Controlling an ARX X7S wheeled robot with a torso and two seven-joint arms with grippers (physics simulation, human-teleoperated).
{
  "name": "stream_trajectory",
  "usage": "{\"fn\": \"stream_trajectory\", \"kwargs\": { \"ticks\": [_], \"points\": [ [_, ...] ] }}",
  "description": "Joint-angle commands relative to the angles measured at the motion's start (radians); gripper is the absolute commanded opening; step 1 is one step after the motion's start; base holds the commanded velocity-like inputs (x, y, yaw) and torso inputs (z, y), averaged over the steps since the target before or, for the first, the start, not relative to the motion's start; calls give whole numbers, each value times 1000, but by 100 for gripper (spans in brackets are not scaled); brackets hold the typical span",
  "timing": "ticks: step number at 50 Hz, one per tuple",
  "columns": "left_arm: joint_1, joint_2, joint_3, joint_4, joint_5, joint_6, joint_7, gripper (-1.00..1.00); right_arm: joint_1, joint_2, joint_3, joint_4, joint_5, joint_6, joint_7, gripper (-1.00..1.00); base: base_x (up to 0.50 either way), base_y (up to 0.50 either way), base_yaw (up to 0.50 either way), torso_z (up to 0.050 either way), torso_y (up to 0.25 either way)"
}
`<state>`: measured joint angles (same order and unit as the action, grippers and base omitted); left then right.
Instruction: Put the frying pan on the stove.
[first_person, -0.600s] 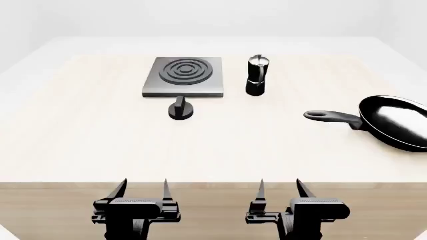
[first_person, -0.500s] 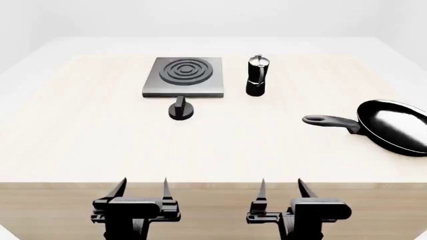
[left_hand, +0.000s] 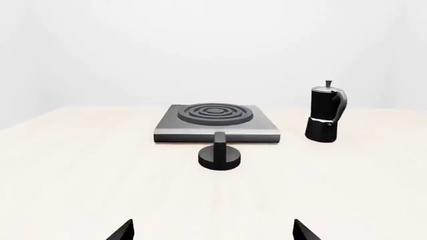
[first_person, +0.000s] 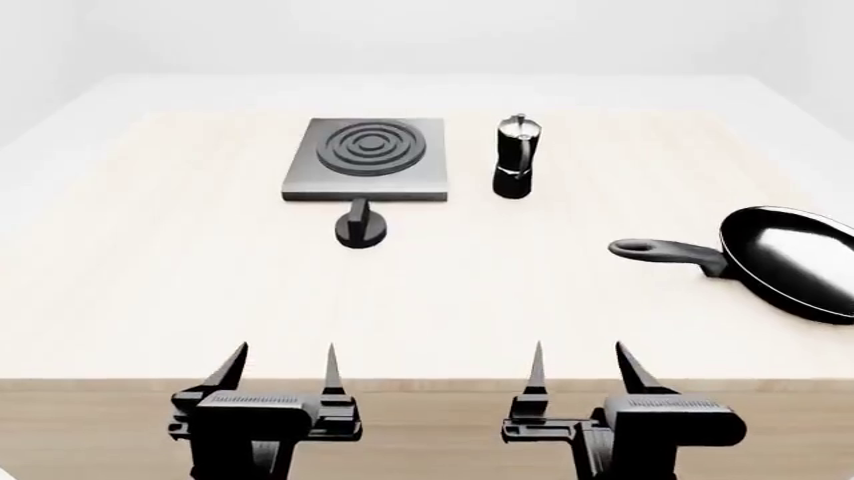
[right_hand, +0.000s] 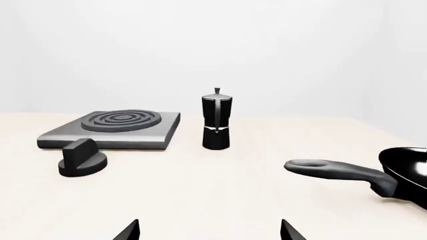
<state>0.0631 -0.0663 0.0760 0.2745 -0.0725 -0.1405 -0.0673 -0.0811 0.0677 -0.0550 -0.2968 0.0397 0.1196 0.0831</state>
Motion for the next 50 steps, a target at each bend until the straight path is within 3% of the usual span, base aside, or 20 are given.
{"fn": "stream_trajectory", "kwargs": {
  "ticks": [1,50],
  "points": [
    [13,-20,16,58,-36,-29,-12,100,-17,21,-20,-58,13,16,20,100,184,0,0,0,0],
    [19,-70,78,35,-65,17,-72,100,-34,74,-59,-95,72,2,77,100,275,0,0,0,0]
  ]
}}
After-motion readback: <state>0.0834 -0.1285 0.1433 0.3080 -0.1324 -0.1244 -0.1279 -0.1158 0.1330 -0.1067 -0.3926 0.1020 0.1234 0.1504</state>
